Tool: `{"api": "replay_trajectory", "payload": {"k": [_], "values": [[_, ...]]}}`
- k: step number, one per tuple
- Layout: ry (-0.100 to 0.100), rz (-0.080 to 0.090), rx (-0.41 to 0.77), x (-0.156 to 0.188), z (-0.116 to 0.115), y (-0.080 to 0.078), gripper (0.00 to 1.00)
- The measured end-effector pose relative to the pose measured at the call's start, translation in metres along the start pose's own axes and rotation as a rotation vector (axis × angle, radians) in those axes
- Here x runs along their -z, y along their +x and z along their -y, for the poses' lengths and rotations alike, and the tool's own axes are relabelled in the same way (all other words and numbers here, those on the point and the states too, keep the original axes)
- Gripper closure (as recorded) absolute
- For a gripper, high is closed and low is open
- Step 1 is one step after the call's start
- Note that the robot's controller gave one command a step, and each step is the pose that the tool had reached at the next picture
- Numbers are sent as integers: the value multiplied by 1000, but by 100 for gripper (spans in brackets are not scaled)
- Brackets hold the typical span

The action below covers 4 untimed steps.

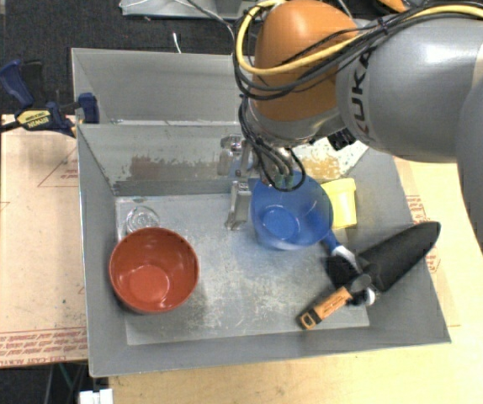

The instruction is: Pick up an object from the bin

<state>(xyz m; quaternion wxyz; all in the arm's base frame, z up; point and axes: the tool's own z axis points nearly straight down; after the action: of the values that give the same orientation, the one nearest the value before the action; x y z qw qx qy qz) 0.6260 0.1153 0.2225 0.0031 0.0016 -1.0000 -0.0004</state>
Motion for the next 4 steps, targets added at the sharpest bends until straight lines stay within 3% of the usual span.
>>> {"api": "replay_trajectory", "payload": {"k": [1,2,3,4], "values": [[-1,8,-3,5,1,-2,0],[-4,13,-86,-134,-83,-10,0],[0,29,267,-59,-87,2,0],[-4,2,-167,-124,-131,79,0]]}}
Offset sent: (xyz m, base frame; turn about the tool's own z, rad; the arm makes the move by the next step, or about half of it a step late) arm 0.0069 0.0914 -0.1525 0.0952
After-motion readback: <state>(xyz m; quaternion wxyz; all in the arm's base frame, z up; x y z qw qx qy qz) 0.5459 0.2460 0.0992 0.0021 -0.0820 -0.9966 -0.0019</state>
